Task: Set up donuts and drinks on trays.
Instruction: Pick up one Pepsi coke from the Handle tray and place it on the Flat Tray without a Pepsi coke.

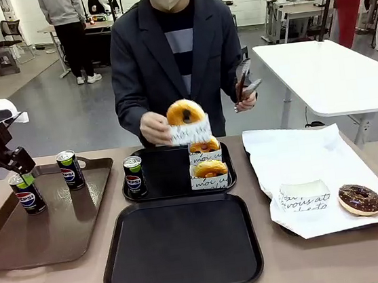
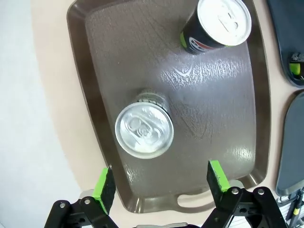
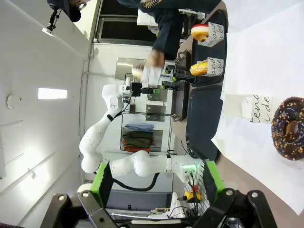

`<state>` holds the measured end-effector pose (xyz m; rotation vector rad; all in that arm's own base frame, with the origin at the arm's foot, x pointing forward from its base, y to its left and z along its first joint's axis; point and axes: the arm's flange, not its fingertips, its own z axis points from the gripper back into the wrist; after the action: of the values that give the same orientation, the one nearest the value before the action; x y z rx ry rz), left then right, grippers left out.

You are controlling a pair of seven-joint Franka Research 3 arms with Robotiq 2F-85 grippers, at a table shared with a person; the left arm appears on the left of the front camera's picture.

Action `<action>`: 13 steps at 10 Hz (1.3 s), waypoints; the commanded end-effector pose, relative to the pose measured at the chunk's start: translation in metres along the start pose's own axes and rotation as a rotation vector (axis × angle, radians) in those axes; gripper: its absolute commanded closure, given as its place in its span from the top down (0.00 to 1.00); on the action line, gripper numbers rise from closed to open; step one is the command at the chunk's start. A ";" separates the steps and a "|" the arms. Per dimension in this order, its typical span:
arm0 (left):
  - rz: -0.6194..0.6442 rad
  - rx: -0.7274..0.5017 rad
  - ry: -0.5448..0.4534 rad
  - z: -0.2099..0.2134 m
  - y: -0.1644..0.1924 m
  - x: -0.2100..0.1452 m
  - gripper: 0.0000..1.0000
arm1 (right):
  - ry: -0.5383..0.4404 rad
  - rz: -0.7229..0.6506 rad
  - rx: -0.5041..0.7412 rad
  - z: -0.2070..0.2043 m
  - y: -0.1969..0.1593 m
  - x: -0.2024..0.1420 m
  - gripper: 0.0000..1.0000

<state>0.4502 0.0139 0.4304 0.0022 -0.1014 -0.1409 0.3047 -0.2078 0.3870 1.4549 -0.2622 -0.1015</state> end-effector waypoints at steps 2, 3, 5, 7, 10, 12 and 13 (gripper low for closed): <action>0.058 -0.001 -0.034 -0.018 0.017 0.033 1.00 | -0.004 0.015 0.013 0.000 0.000 0.000 1.00; 0.057 0.003 -0.043 -0.022 0.018 0.038 1.00 | -0.004 0.015 0.013 0.000 0.000 0.000 1.00; 0.076 0.003 -0.036 -0.031 0.021 0.045 1.00 | -0.004 0.015 0.013 0.000 0.000 0.000 1.00; 0.079 0.004 -0.020 -0.040 0.022 0.042 1.00 | -0.004 0.015 0.013 0.000 0.000 0.000 1.00; 0.097 0.006 -0.028 -0.049 0.021 0.039 1.00 | -0.004 0.015 0.013 0.000 0.000 0.000 1.00; 0.102 -0.006 -0.036 -0.053 0.018 0.038 1.00 | -0.004 0.015 0.013 0.000 0.000 0.000 1.00; 0.109 -0.014 -0.055 -0.053 0.018 0.039 1.00 | -0.004 0.015 0.013 0.000 0.000 0.000 1.00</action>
<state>0.4969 0.0275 0.3862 -0.0081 -0.1221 -0.0542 0.3047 -0.2078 0.3870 1.4548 -0.2623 -0.1015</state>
